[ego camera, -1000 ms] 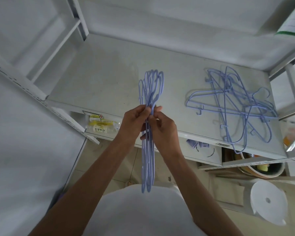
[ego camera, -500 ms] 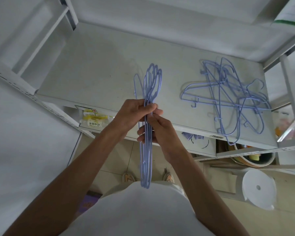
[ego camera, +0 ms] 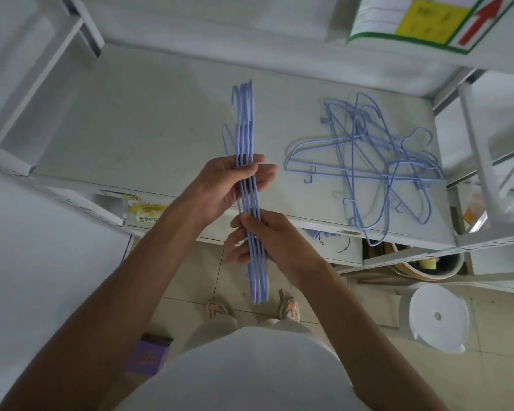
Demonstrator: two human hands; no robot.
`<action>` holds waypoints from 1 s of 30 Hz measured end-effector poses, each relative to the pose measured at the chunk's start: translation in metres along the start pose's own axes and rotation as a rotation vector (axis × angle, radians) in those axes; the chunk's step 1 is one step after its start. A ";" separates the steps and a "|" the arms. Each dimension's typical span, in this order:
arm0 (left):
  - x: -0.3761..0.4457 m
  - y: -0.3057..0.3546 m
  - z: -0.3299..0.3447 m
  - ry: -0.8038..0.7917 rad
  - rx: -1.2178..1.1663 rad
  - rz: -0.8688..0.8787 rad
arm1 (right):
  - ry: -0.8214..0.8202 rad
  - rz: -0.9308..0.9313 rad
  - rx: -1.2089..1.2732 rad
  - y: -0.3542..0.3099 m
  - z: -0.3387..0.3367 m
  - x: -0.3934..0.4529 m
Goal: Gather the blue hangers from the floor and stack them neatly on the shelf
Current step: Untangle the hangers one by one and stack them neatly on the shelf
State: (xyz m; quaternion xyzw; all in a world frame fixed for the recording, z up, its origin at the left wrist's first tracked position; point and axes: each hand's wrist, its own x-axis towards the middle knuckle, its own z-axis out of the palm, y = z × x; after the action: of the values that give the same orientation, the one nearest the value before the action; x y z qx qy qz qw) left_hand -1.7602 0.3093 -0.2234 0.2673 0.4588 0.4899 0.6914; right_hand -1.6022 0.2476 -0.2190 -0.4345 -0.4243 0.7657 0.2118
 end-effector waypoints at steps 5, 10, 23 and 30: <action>0.031 0.011 0.004 0.000 0.196 0.023 | -0.013 0.027 -0.035 -0.001 -0.029 0.030; 0.047 -0.004 0.009 0.120 0.121 -0.014 | 0.035 0.077 -0.059 0.015 -0.054 0.046; 0.035 -0.037 0.052 0.240 0.150 0.096 | 0.120 0.044 -0.064 0.016 -0.148 -0.003; 0.041 -0.068 0.080 0.243 0.114 0.122 | 0.867 0.208 -0.676 -0.007 -0.293 -0.009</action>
State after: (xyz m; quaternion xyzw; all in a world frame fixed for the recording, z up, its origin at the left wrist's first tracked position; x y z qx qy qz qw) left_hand -1.6551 0.3280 -0.2591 0.2722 0.5491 0.5328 0.5835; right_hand -1.3499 0.3820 -0.2855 -0.7931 -0.4749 0.3552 0.1391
